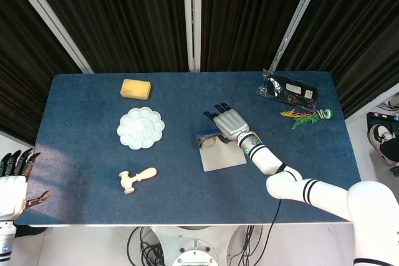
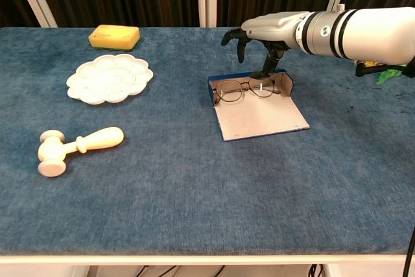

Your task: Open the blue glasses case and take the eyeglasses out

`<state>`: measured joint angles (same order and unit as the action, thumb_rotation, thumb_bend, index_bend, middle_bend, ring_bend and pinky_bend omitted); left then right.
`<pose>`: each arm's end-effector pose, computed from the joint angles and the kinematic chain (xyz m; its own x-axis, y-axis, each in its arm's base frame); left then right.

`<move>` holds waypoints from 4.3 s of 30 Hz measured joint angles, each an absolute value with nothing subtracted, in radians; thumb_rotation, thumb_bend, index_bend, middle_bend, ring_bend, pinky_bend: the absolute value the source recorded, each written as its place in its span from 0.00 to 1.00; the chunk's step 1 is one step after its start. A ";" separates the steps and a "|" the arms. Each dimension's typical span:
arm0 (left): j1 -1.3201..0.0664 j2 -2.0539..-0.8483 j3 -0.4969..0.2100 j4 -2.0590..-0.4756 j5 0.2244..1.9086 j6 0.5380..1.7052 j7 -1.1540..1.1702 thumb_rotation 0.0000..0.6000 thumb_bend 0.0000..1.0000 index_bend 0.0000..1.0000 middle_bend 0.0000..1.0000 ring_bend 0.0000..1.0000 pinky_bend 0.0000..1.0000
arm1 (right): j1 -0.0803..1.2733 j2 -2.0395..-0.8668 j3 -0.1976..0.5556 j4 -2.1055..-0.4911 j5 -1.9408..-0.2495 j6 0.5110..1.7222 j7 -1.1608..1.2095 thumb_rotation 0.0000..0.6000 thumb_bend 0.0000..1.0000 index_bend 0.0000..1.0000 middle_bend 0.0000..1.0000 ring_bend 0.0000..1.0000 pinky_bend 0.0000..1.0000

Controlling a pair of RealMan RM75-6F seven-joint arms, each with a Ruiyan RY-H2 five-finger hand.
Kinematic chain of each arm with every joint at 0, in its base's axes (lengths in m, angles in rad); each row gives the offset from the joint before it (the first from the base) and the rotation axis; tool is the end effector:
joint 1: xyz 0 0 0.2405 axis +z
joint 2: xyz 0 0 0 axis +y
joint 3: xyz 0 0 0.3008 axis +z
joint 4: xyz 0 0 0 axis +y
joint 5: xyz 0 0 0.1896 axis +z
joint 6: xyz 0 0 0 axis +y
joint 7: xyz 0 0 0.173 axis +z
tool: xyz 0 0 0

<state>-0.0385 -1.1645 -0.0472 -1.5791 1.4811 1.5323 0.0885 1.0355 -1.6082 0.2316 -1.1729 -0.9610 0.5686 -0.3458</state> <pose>-0.3561 0.1951 0.1921 0.4638 -0.0188 0.8857 0.8850 0.0555 -0.4622 -0.1187 -0.4757 -0.0405 0.6045 -0.3502 0.7155 -0.7715 -0.4809 0.4165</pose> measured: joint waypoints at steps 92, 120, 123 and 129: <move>-0.053 -1.176 -0.048 -1.544 1.479 1.517 0.056 1.00 0.04 0.15 0.07 0.00 0.00 | 0.921 -1.740 0.215 -1.201 -1.084 0.884 -0.414 1.00 0.19 0.03 0.17 0.00 0.00; -0.041 -1.177 -0.044 -1.548 1.482 1.533 0.057 1.00 0.04 0.15 0.07 0.00 0.00 | 0.822 -1.755 0.106 -1.137 -1.300 0.922 -0.262 1.00 0.35 0.46 0.17 0.00 0.00; -0.040 -1.177 -0.044 -1.545 1.482 1.534 0.053 1.00 0.04 0.15 0.07 0.00 0.00 | 0.822 -1.762 0.112 -1.126 -1.302 0.915 -0.252 1.00 0.36 0.48 0.18 0.00 0.00; -0.038 -1.180 -0.043 -1.538 1.482 1.534 0.047 1.00 0.04 0.15 0.07 0.00 0.00 | 0.823 -1.769 0.118 -1.119 -1.302 0.900 -0.251 1.00 0.37 0.51 0.19 0.00 0.00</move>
